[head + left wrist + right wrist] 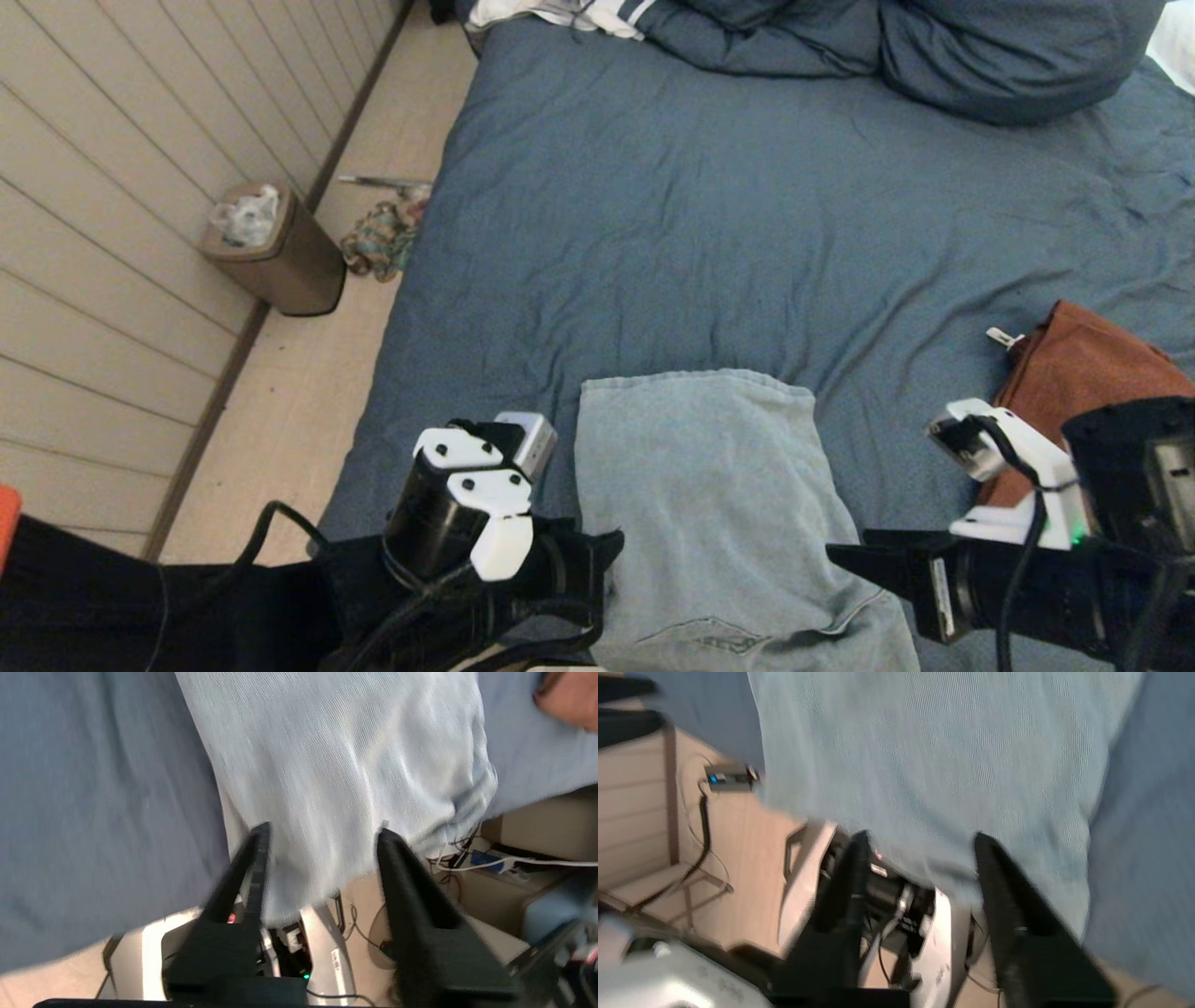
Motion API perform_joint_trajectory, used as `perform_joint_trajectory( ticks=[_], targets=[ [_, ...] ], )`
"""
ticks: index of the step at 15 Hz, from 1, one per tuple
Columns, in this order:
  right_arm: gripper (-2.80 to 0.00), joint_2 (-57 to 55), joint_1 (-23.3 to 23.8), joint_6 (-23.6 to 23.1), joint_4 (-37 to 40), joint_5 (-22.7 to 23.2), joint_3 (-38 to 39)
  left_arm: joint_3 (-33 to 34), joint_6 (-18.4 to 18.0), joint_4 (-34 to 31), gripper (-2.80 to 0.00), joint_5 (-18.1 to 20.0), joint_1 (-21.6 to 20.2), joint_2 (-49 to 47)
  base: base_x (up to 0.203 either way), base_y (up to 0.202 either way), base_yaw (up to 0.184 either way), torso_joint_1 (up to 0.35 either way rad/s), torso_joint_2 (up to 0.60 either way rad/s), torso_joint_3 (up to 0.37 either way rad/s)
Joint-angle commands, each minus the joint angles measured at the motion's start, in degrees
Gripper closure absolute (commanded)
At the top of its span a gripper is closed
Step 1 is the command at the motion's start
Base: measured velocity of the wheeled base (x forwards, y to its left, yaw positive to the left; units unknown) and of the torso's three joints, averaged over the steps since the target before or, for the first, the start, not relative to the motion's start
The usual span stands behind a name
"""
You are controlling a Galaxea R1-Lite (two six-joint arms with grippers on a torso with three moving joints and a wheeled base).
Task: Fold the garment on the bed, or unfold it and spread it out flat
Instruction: Unford the blue shorts
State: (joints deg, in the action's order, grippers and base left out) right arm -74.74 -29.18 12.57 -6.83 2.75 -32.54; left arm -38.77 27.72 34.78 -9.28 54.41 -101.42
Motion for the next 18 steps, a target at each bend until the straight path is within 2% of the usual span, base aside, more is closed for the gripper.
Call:
perform_joint_trajectory(
  ticks=[1, 4, 9, 11, 15, 18],
  targets=[
    [0.0, -9.53, 1.0, 0.26, -0.1, 0.25, -5.87, -5.68, 0.23, -1.42, 0.0, 2.69, -3.1, -4.81, 0.0, 0.0, 0.0, 0.0, 0.0, 0.0],
    [0.0, -15.34, 2.4, 0.34, -0.12, 0.33, -14.26, -12.63, 0.18, -5.6, 0.0, 3.46, -4.53, -8.58, 0.0, 0.0, 0.0, 0.0, 0.0, 0.0],
    [0.0, -20.9, 7.0, 0.26, 0.03, 0.36, -21.68, -24.84, 0.14, -11.74, 0.0, 3.64, -4.66, -15.21, 0.0, 0.0, 0.0, 0.0, 0.0, 0.0],
    [0.0, -21.48, 9.64, 0.11, 0.38, 0.19, -24.25, -25.07, 0.09, -12.96, 0.0, 3.57, -4.8, -15.08, 0.0, 0.0, 0.0, 0.0, 0.0, 0.0],
    [0.0, -20.92, 11.19, -0.26, -0.14, -0.13, -20.07, -24.2, 0.66, -13.96, 0.0, 3.68, -6.34, -15.07, 0.0, 0.0, 0.0, 0.0, 0.0, 0.0],
    [0.0, -22.74, 12.44, -0.72, -0.31, 0.23, -20.14, -25.76, 0.56, -13.61, 0.0, 3.37, -6.79, -17.48, 0.0, 0.0, 0.0, 0.0, 0.0, 0.0]
  ],
)
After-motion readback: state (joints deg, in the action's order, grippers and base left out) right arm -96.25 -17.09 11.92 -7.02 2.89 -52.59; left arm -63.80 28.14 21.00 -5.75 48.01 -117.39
